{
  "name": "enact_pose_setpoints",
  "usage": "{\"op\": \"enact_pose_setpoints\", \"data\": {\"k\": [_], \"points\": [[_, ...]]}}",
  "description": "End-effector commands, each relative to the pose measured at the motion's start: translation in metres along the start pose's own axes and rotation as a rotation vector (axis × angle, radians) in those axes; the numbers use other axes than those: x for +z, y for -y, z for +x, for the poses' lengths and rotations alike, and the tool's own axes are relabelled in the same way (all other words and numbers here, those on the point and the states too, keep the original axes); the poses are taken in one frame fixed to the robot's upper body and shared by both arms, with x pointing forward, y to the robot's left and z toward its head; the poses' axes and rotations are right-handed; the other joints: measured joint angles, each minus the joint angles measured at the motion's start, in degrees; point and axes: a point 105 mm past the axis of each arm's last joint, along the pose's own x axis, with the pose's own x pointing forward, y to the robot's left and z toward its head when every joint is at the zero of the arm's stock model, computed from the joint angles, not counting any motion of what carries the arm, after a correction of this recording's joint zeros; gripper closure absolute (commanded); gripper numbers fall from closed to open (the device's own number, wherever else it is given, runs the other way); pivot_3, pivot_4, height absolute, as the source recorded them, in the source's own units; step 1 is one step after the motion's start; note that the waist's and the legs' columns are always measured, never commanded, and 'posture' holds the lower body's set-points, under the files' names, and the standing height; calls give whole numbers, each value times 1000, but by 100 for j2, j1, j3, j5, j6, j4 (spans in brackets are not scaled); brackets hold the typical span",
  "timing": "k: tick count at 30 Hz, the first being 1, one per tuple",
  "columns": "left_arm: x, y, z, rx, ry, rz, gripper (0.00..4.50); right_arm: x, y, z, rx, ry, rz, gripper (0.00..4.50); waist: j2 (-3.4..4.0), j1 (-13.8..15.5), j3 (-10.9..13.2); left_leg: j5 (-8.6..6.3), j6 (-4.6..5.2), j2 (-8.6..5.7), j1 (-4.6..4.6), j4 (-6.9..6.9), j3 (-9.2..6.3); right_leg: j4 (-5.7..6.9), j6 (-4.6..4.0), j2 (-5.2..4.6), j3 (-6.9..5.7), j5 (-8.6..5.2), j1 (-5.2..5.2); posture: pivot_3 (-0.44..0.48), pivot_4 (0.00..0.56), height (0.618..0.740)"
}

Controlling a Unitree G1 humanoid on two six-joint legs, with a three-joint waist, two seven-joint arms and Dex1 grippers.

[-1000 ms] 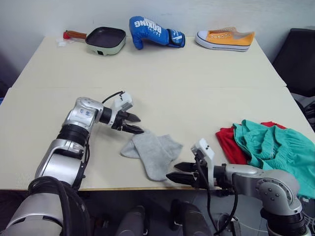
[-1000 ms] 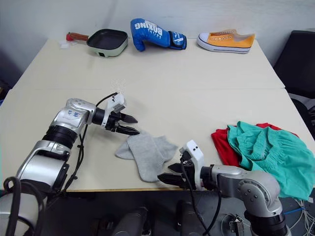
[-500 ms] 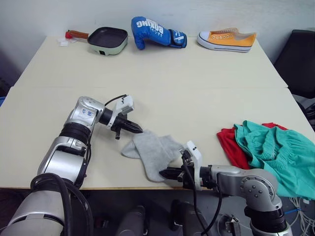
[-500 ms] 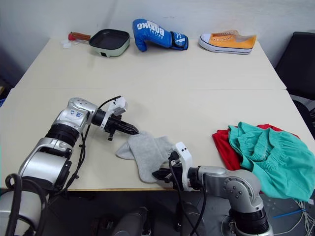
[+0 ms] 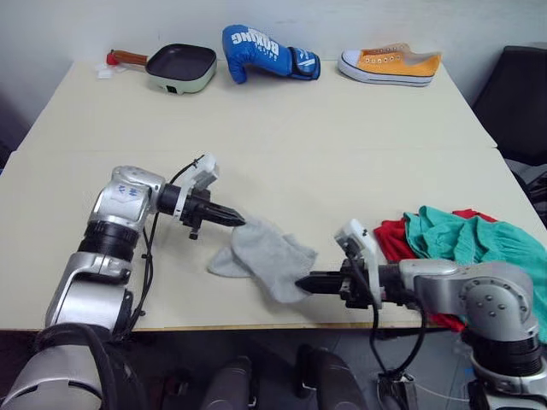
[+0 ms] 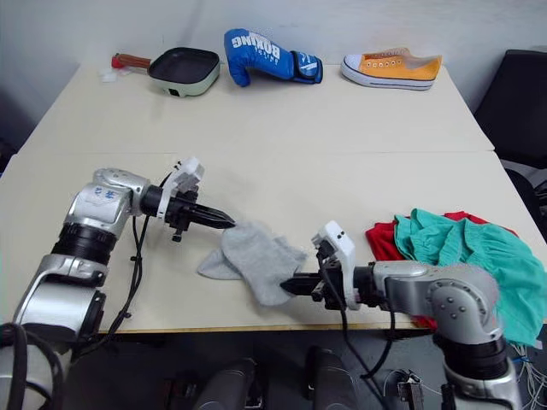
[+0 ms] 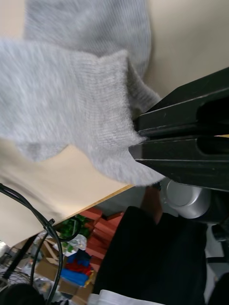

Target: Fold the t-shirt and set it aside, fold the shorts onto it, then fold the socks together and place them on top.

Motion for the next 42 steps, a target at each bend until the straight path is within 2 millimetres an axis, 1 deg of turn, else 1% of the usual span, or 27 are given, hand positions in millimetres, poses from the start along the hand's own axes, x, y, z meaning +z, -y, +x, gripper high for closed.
{"op": "enact_pose_setpoints", "data": {"k": [1, 5, 8, 10, 12, 14, 16, 18, 21, 23, 25, 27, 28, 29, 31, 32, 34, 36, 37, 40, 42], "points": [[8, 16, -16, 30, 28, 17, 4468, 11, -1, -8, 43, -10, -58, 4485, 0, 3, 0, 0, 0, 0, 2, 2, 0, 2, 0, -1, 3, 0, 3, 0, 150, 740], [-6, 33, -27, 79, 17, -44, 4468, 19, 15, -12, 31, -46, -114, 4485, 0, -1, 0, -2, 3, 0, 2, 11, -2, 4, 0, -2, 8, 0, 5, 0, 150, 740], [-19, 39, -25, 147, 30, -78, 4468, 17, 36, -6, -10, -87, -172, 4485, 0, 30, 0, -3, 4, 0, 1, 14, -6, 3, 0, -3, 11, 0, 7, 0, 150, 740], [-27, 42, -20, 180, 42, -103, 4468, 13, 49, 1, -32, -113, -209, 4485, 0, 57, 0, -3, 4, -1, 1, 17, -5, 4, 0, -3, 16, 0, 7, 0, 150, 740], [-34, 42, -13, 209, 49, -112, 4468, 11, 60, 6, -55, -122, -239, 4485, 0, 73, 0, -3, 4, -3, 0, 19, -7, 4, 0, -3, 20, 0, 8, 0, 150, 740], [-39, 35, -9, 270, 56, -109, 4468, 14, 71, 11, -95, -104, -256, 4485, 0, 68, 0, -3, 4, -4, -4, 24, -8, 5, 2, -4, 21, 1, 8, 0, 150, 740], [-40, 27, -10, 326, 75, -110, 4468, 17, 76, 12, -110, -88, -271, 4485, 0, 68, 0, -3, 4, -5, -3, 27, -7, 9, 3, -4, 20, 2, 8, 0, 150, 740], [-37, 26, -14, 340, 96, -112, 4468, 22, 75, 11, -116, -63, -284, 4485, 0, 58, 0, -3, 3, -4, -2, 27, -7, 10, 3, -3, 20, 2, 8, 0, 150, 740], [-33, 31, -24, 312, 112, -113, 3832, 34, 70, 2, -127, 4, -284, 3810, 0, 49, 0, -5, 0, -3, -2, 25, -7, 9, 2, 0, 20, 1, 7, 0, 150, 740], [-26, 33, -33, 316, 118, -81, 3236, 41, 63, -7, -131, 34, -309, 3151, 1, 48, 1, -5, -1, -2, -1, 25, -7, 8, 2, 1, 20, 1, 7, 0, 150, 740], [-8, 34, -43, 312, 174, -62, 2577, 48, 54, -16, -130, 71, -337, 2448, 2, 59, 1, -7, -4, -1, 0, 24, -7, 8, 2, 2, 20, 1, 7, 0, 150, 740], [16, 38, -49, 273, 272, -57, 1958, 56, 44, -22, -127, 120, -348, 2435, 1, 80, 1, -7, -4, 0, 0, 26, -9, 6, 2, 1, 19, 1, 9, 0, 150, 740], [26, 40, -46, 243, 303, -46, 1958, 59, 39, -22, -121, 154, -352, 2435, 1, 86, 1, -7, -4, -1, -1, 29, -11, 6, 2, 1, 18, 1, 12, 0, 150, 740], [30, 42, -43, 224, 306, -31, 1958, 62, 35, -21, -114, 176, -349, 2435, 0, 85, 1, -7, -4, -2, -1, 31, -11, 6, 3, -1, 19, 2, 13, 0, 150, 740], [22, 41, -25, 206, 220, 43, 1915, 65, 30, -9, -117, 217, -362, 2887, 1, 58, 0, -7, -5, -5, 5, 29, -9, 4, 5, -2, 21, 3, 18, 0, 150, 740], [18, 41, -15, 189, 194, 55, 2118, 66, 30, -1, -132, 226, -373, 3091, 4, 42, -2, -8, -7, -6, 12, 24, -6, 5, 5, -1, 22, 3, 20, 0, 150, 740], [16, 42, 2, 146, 193, 52, 2489, 64, 33, 14, -168, 224, -413, 3748, 4, 27, -2, -8, -11, -4, 15, 18, 2, 12, 3, 7, 28, 2, 14, 0, 150, 740], [11, 44, 20, 104, 164, 62, 3147, 55, 34, 32, -186, 180, -478, 4491, 4, 29, -2, -7, -14, 0, 7, 21, 3, 16, 1, 15, 29, 1, 5, 0, 150, 740], [7, 45, 27, 95, 143, 71, 3437, 50, 34, 38, -186, 163, -500, 4500, 4, 28, -2, -6, -14, 0, 6, 22, 4, 16, 1, 16, 29, 0, 4, 0, 150, 740], [-12, 38, 51, 116, 42, 123, 4480, 33, 40, 55, -210, 97, -562, 4500, 4, 33, -2, -6, -14, -1, 8, 22, 5, 14, 0, 16, 31, 0, 6, 0, 150, 740], [-23, 25, 58, 190, -12, 129, 4480, 21, 49, 60, -248, 51, -590, 4500, 4, 55, -2, -6, -14, -3, 8, 24, 8, 15, 0, 16, 34, 0, 7, 0, 150, 740]]}}
